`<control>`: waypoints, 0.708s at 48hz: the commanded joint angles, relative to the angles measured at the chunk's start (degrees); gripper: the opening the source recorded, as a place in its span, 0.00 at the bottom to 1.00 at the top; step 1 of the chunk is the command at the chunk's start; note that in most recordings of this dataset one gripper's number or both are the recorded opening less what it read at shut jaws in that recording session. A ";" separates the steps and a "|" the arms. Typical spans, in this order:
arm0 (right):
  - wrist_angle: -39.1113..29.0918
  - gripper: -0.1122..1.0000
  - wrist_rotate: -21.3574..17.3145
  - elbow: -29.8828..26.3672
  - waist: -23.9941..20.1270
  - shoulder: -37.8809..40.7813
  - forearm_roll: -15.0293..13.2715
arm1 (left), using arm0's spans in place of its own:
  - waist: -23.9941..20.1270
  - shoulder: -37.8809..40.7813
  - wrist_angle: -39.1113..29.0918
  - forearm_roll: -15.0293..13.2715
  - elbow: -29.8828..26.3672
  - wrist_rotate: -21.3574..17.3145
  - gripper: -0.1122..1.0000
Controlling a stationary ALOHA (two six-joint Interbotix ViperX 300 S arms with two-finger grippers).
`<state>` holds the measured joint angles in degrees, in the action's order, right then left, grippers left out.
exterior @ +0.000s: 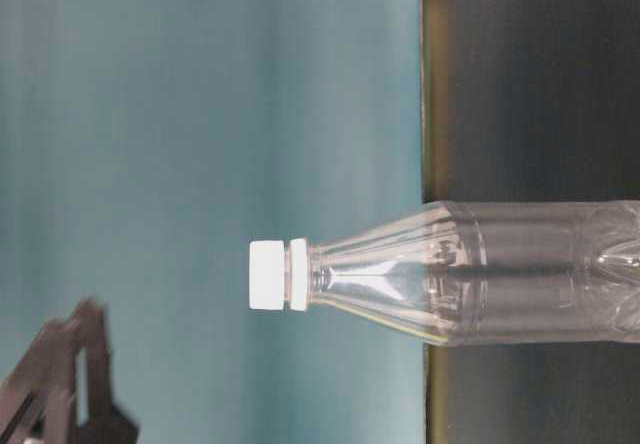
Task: Open the bottle cap by holding the bottle with the left arm and twisting the cap with the right arm.
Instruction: 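Move the left gripper to the clear bottle and close around its body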
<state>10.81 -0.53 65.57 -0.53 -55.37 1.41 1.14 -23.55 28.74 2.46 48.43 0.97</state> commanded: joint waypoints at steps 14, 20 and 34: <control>-0.35 0.10 -0.35 -1.32 0.88 -0.53 2.29 | 1.14 12.13 4.13 0.26 -3.60 2.29 0.97; -0.79 0.10 -0.44 -1.41 0.79 -0.88 2.81 | 1.49 16.44 7.38 0.18 -3.43 2.99 0.98; -2.11 0.10 -3.08 -1.58 0.79 -1.14 4.22 | 1.58 24.52 13.10 0.18 -1.14 5.10 0.98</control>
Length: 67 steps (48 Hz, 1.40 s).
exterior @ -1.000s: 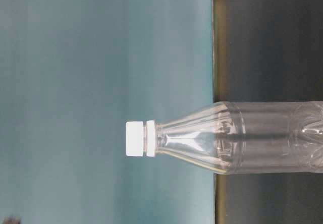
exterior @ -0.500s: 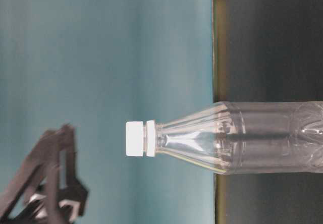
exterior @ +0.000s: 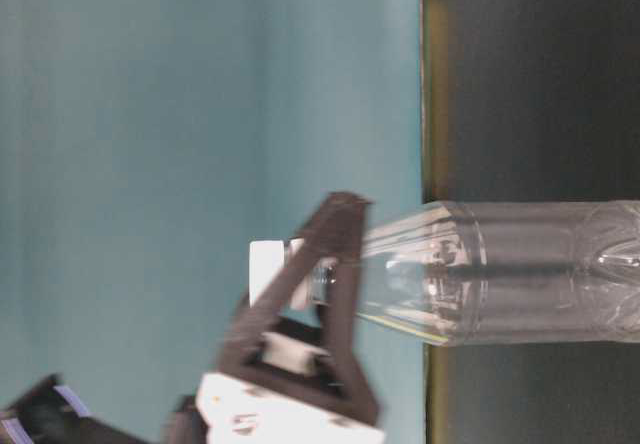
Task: Open the bottle cap by holding the bottle with the left arm and twisting the cap with the right arm.
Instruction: 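Move the left gripper to the clear bottle and close around its body, then swing the right gripper over the bottle and lower it onto the white cap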
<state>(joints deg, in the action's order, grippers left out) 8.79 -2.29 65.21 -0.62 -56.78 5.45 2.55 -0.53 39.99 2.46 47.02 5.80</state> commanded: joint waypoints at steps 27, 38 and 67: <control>-1.76 0.10 -2.55 -1.23 1.93 0.26 0.18 | -0.62 12.92 2.90 0.18 3.87 3.43 0.98; -4.39 0.10 -4.92 -1.76 1.85 0.44 0.44 | -0.26 13.71 2.64 0.26 3.34 3.52 0.97; -46.85 0.10 -16.96 -28.56 -4.13 20.04 0.79 | -0.09 13.71 3.08 0.26 2.99 2.37 0.84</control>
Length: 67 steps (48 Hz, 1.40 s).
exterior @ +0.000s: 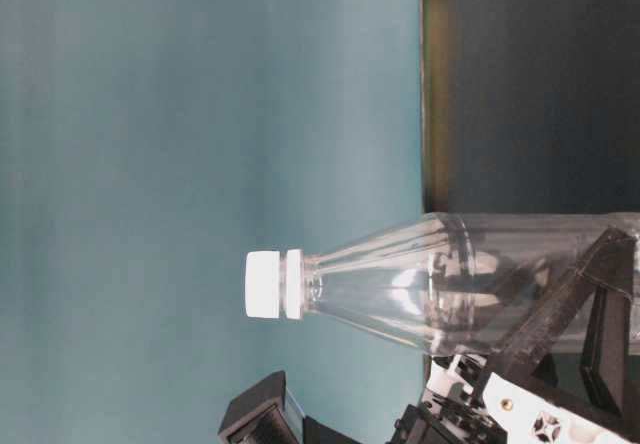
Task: Open the bottle cap by holding the bottle with the left arm and twisting the cap with the right arm.
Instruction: 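Swing the right gripper over the bottle and lower it onto the white cap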
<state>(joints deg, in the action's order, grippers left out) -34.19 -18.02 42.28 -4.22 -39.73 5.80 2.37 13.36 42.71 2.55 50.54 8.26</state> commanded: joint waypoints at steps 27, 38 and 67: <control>-35.16 0.84 -19.51 -41.84 0.35 32.96 2.11 | 0.35 -0.18 0.70 0.18 -0.44 -0.88 0.84; -39.99 0.82 -28.83 -54.40 1.67 43.15 2.46 | 0.44 -0.09 0.79 0.18 -0.53 -1.67 0.84; -37.62 0.82 -29.88 -60.03 1.85 54.58 2.20 | 0.44 -0.09 0.97 0.18 -0.62 -2.72 0.84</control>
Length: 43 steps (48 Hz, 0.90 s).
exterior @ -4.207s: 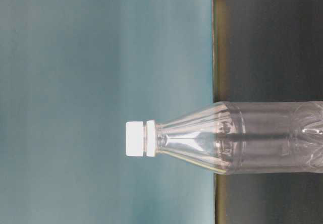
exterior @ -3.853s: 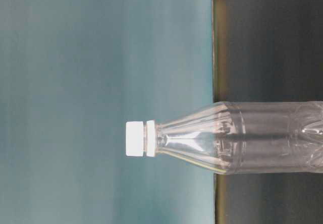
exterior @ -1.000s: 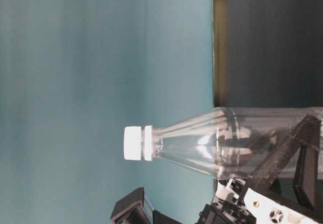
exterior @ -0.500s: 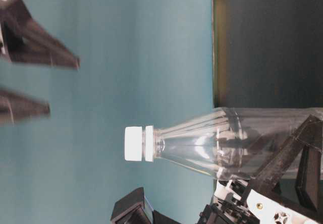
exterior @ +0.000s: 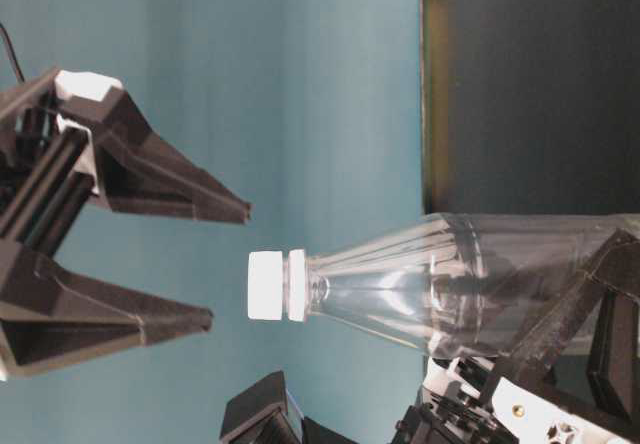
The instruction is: Open the bottle cap by holding the bottle with the left arm and twisting the cap with the right arm.
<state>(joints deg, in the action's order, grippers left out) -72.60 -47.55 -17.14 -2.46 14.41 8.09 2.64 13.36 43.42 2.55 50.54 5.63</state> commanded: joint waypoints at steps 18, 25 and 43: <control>1.14 0.68 -0.26 -0.62 0.09 2.02 -0.18 | 0.18 -0.09 0.09 0.18 -0.62 -0.09 0.84; 0.53 0.45 1.76 -0.79 0.09 2.02 -0.09 | 0.18 -0.09 0.00 0.18 -0.53 -0.09 0.84; -2.81 0.45 24.70 -5.36 0.18 3.87 0.18 | 0.09 0.00 0.00 0.18 -0.35 -0.09 0.84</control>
<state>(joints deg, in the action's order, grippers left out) -74.88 -28.39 -20.21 -2.46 18.02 8.09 2.64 13.54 43.33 2.46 50.45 5.63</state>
